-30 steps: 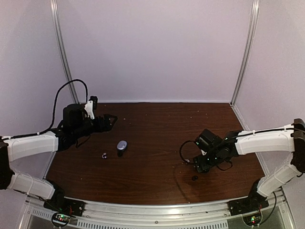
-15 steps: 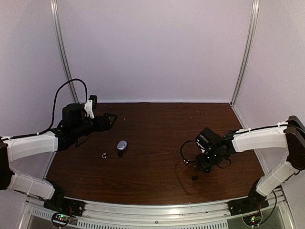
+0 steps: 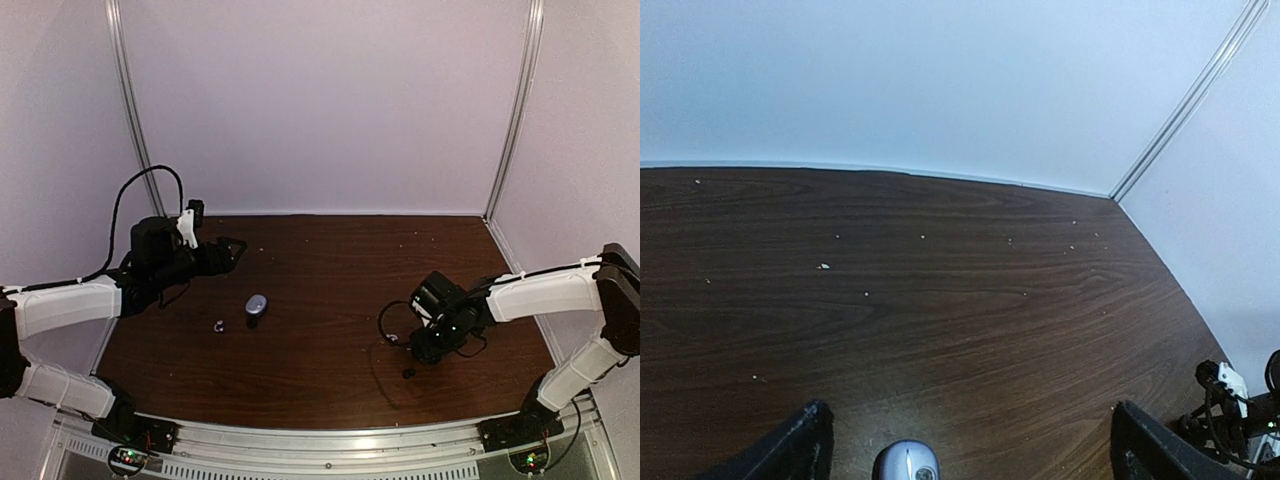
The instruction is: Insert the wireless bluetooth earbuds into the charging case
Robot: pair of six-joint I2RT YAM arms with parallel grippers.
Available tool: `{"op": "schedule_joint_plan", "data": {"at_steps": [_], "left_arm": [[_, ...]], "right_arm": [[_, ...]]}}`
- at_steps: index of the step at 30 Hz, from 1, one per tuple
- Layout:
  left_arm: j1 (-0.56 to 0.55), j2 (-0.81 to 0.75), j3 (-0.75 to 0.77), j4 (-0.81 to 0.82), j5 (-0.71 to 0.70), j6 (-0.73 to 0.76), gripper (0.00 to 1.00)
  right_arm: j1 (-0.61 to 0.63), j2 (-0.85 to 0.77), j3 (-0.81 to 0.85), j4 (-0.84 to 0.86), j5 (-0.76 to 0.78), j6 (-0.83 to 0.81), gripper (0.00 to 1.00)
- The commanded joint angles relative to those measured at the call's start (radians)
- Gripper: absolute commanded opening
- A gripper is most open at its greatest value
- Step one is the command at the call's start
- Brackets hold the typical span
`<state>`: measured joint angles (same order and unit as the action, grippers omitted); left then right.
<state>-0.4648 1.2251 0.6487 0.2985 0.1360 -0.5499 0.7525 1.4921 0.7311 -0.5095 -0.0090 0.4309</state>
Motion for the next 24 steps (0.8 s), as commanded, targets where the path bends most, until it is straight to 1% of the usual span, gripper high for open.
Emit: {"op": "schedule_joint_plan", "data": {"at_steps": [1, 10, 13, 18, 21, 24], "left_arm": [[-0.005, 0.009, 0.000, 0.060, 0.018, -0.007, 0.98], [-0.005, 0.028, 0.008, 0.052, 0.025, -0.015, 0.98], [-0.005, 0.031, 0.009, 0.048, 0.034, -0.018, 0.97], [-0.005, -0.004, -0.016, 0.073, 0.036, -0.020, 0.98], [-0.005, -0.015, 0.000, 0.036, 0.056, -0.008, 0.98], [-0.005, -0.010, 0.017, 0.015, 0.130, -0.011, 0.98]], "right_arm": [[0.005, -0.013, -0.016, -0.010, -0.005, 0.044, 0.57], [0.028, 0.024, -0.006, -0.021, 0.004, 0.040, 0.41], [0.028, 0.013, 0.033, -0.041, 0.065, 0.011, 0.37], [0.028, 0.002, 0.195, -0.048, 0.118, -0.119, 0.26], [0.041, 0.000, 0.279, -0.044, 0.109, -0.218, 0.24], [0.109, -0.020, 0.343, -0.020, 0.094, -0.329, 0.23]]}}
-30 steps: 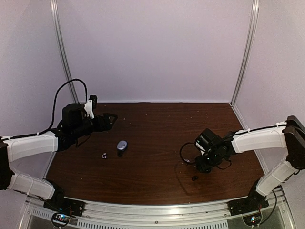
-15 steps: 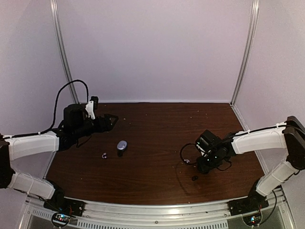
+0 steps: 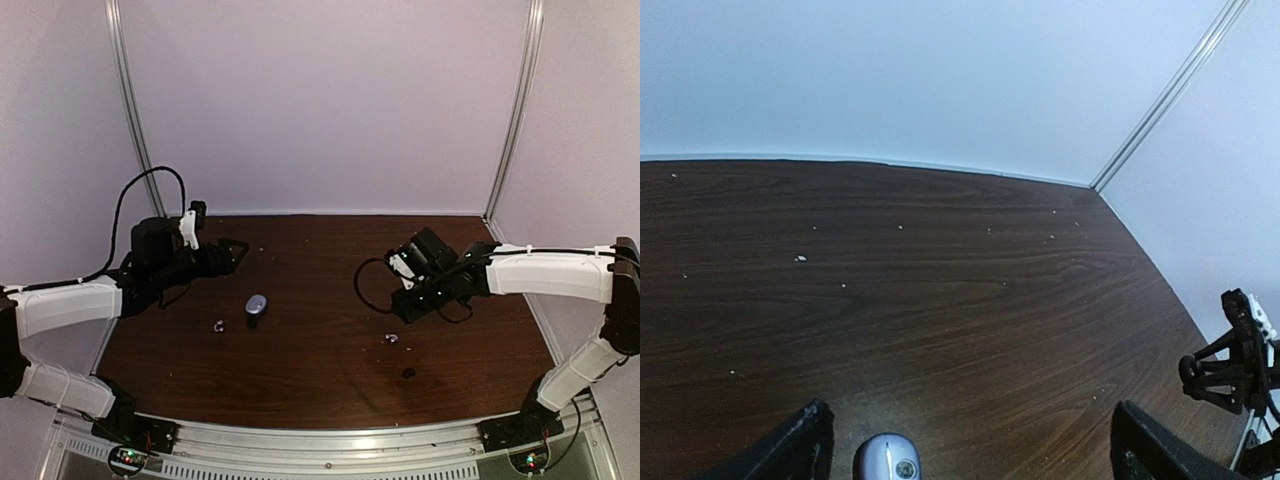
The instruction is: Insert the wireless bluetooth earbuds into the charging case
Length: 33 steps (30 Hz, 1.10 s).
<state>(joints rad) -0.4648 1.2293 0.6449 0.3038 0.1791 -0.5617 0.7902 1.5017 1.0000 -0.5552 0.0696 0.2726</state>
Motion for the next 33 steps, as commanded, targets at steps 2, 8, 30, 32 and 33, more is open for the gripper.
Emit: {"op": "schedule_joint_plan", "data": {"at_steps": [2, 8, 30, 32, 33], "left_arm": [[-0.005, -0.006, 0.021, 0.020, 0.166, -0.012, 0.98], [-0.074, 0.021, 0.044, -0.007, 0.348, -0.011, 0.89], [-0.449, 0.167, 0.002, 0.382, 0.441, -0.153, 0.61], [-0.452, 0.174, -0.010, 0.422, 0.448, -0.174, 0.60], [-0.454, 0.180, -0.009, 0.428, 0.449, -0.179, 0.60]], "right_arm": [[0.124, -0.039, 0.107, 0.044, 0.015, -0.250, 0.22], [0.278, -0.063, 0.143, 0.091, 0.038, -0.378, 0.24], [0.499, -0.017, 0.201, 0.150, 0.263, -0.477, 0.24], [0.506, -0.015, 0.200, 0.153, 0.268, -0.482, 0.24], [0.509, -0.014, 0.200, 0.154, 0.272, -0.483, 0.24]]}}
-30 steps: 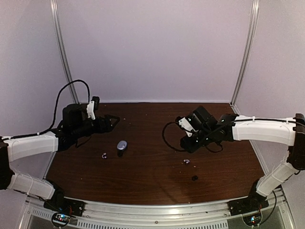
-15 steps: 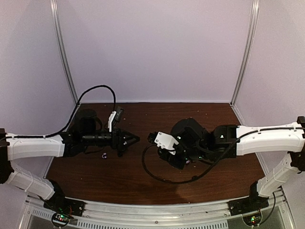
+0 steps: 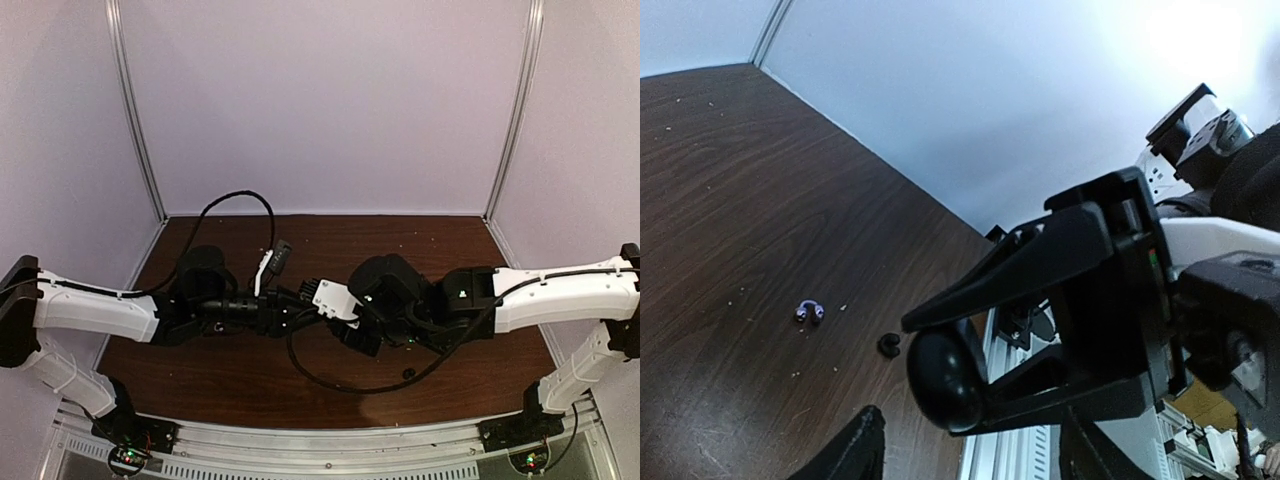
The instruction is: Insert the wireless bluetooth earbuds into the charging case
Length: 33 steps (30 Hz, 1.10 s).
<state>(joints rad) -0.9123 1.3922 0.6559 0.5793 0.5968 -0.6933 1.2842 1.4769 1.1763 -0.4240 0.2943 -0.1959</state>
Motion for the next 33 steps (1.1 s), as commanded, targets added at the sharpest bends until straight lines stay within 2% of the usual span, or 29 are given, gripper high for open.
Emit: {"op": "schedule_joint_plan", "data": {"at_steps": [1, 18, 26, 30, 33], "left_arm": [[-0.008, 0.022, -0.015, 0.150, 0.030, -0.048, 0.59], [-0.043, 0.099, 0.046, 0.081, -0.012, -0.026, 0.46], [-0.045, 0.112, 0.050, 0.094, -0.028, -0.044, 0.36], [-0.045, 0.118, 0.047, 0.095, -0.028, -0.046, 0.28], [-0.045, 0.115, 0.043, 0.092, -0.025, -0.045, 0.19]], "right_arm": [[0.018, 0.012, 0.025, 0.025, 0.050, -0.014, 0.24], [0.045, 0.046, 0.058, 0.024, 0.125, -0.023, 0.23], [0.063, 0.065, 0.066, 0.027, 0.151, -0.032, 0.23], [0.064, 0.064, 0.062, 0.030, 0.164, -0.030, 0.23], [0.064, 0.058, 0.054, 0.036, 0.176, -0.022, 0.24]]}}
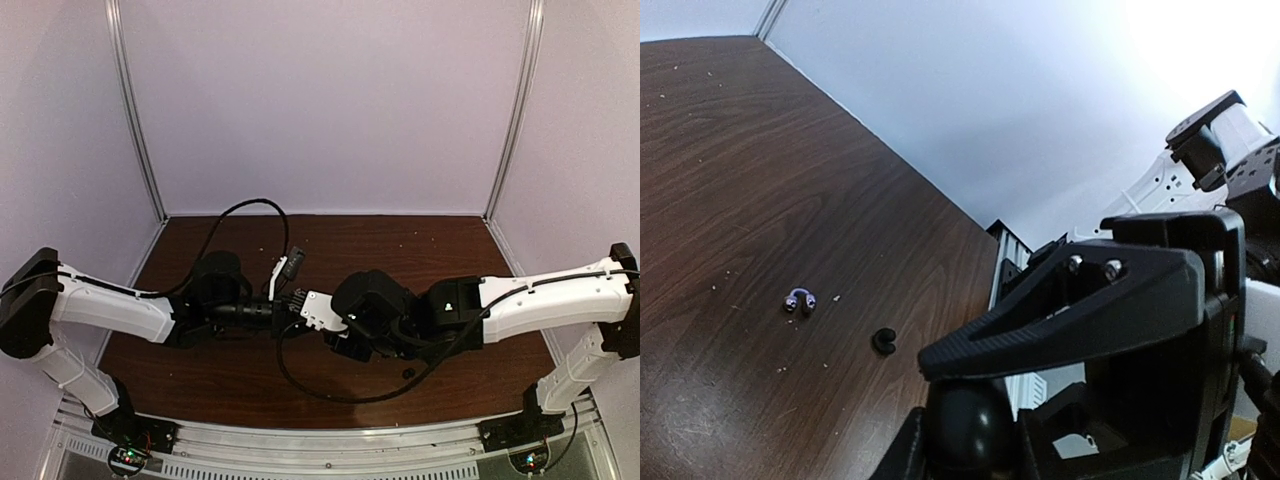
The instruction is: Insert the wireless bluetooth earbuds into the charging case
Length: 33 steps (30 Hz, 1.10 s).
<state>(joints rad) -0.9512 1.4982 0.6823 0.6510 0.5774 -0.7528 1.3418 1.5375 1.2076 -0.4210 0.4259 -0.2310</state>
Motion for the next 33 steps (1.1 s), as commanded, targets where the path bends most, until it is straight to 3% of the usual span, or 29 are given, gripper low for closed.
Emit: {"op": "schedule_joint_plan", "data": {"at_steps": [1, 4, 6, 12, 17, 22, 24, 28, 33], "left_arm": [[-0.006, 0.006, 0.014, 0.019, -0.007, 0.014, 0.15], [-0.006, -0.015, -0.005, 0.019, -0.031, 0.015, 0.03], [-0.005, -0.037, -0.019, 0.015, -0.056, 0.016, 0.00], [0.022, -0.114, -0.059, -0.010, -0.137, 0.011, 0.00], [0.101, -0.197, -0.140, -0.015, -0.201, -0.025, 0.00], [0.188, -0.295, -0.218, -0.011, -0.177, 0.007, 0.00], [0.187, -0.330, -0.198, -0.079, -0.137, 0.110, 0.00], [0.167, -0.408, -0.203, -0.109, -0.035, 0.258, 0.00], [0.085, -0.457, -0.194, -0.117, -0.043, 0.381, 0.00]], "right_arm": [[0.006, -0.006, 0.016, 0.037, 0.047, 0.016, 0.24], [0.006, -0.021, -0.004, 0.057, 0.052, 0.023, 0.27], [0.005, -0.036, -0.022, 0.074, 0.050, 0.028, 0.38], [0.003, -0.094, -0.086, 0.135, 0.018, 0.039, 0.76], [-0.005, -0.141, -0.141, 0.178, -0.026, 0.050, 0.88], [-0.047, -0.191, -0.190, 0.222, -0.134, 0.096, 0.89], [-0.100, -0.228, -0.220, 0.255, -0.267, 0.127, 0.88], [-0.243, -0.281, -0.264, 0.319, -0.678, 0.206, 0.81], [-0.293, -0.273, -0.261, 0.384, -0.914, 0.299, 0.71]]}}
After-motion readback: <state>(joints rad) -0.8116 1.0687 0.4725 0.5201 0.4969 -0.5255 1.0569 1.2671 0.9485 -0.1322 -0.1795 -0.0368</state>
